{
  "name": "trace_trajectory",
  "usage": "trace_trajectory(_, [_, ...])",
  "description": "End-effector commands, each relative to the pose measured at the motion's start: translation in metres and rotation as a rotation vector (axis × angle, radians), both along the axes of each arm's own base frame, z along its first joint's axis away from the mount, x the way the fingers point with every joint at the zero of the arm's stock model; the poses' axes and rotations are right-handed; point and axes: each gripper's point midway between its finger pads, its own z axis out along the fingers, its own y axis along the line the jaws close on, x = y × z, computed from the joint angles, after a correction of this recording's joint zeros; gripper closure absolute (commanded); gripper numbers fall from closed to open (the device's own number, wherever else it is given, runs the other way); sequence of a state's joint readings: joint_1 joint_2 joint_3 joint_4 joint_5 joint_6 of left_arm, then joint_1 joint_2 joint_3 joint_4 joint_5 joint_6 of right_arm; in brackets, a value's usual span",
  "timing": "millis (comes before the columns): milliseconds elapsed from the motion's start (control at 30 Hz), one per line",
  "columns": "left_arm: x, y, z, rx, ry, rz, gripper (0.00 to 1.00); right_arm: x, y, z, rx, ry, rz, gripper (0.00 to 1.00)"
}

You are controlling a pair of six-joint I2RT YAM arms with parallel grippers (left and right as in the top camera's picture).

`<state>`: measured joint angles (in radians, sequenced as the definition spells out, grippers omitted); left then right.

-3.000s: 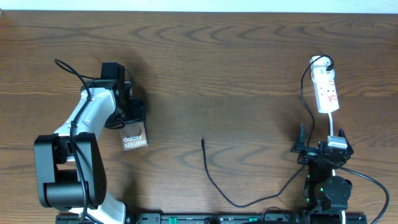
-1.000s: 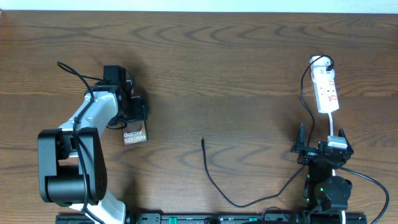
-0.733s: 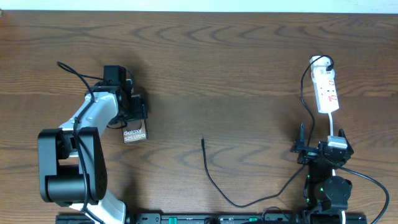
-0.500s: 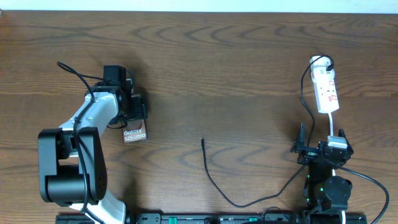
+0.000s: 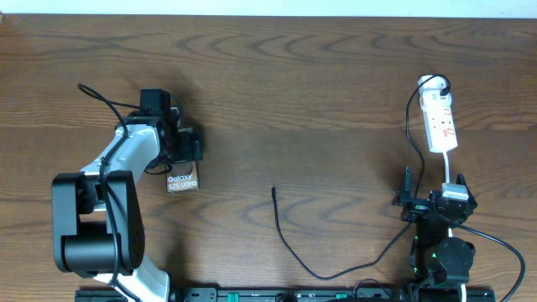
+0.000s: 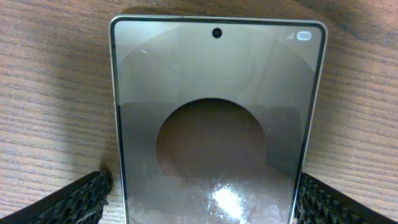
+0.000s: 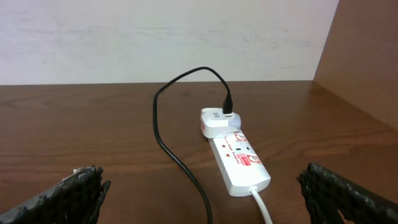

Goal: Plug charger to phone and switch on socket

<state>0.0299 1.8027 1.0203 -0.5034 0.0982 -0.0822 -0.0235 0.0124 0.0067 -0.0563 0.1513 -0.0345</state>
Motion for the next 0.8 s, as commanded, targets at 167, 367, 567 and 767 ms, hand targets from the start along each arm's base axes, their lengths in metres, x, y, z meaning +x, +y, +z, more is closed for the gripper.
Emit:
trace_trajectory(167, [-0.012,-0.001,-0.012,-0.008,0.050,0.005,0.04,0.000,0.003,-0.001,-0.008,0.003,0.011,0.01])
trace_trajectory(367, [-0.020,-0.001,-0.013,-0.010,0.084,0.005,0.04,0.000,0.003,-0.001,-0.008,0.004,0.011,0.01])
trace_trajectory(567, [-0.029,-0.006,-0.014,-0.028,0.116,-0.051,0.04,0.000,0.003,-0.001,-0.008,0.004,0.011,0.01])
trace_trajectory(767, [-0.029,-0.008,-0.014,-0.038,0.118,-0.067,0.04,0.000,0.003,-0.001,-0.008,0.004,0.011,0.01])
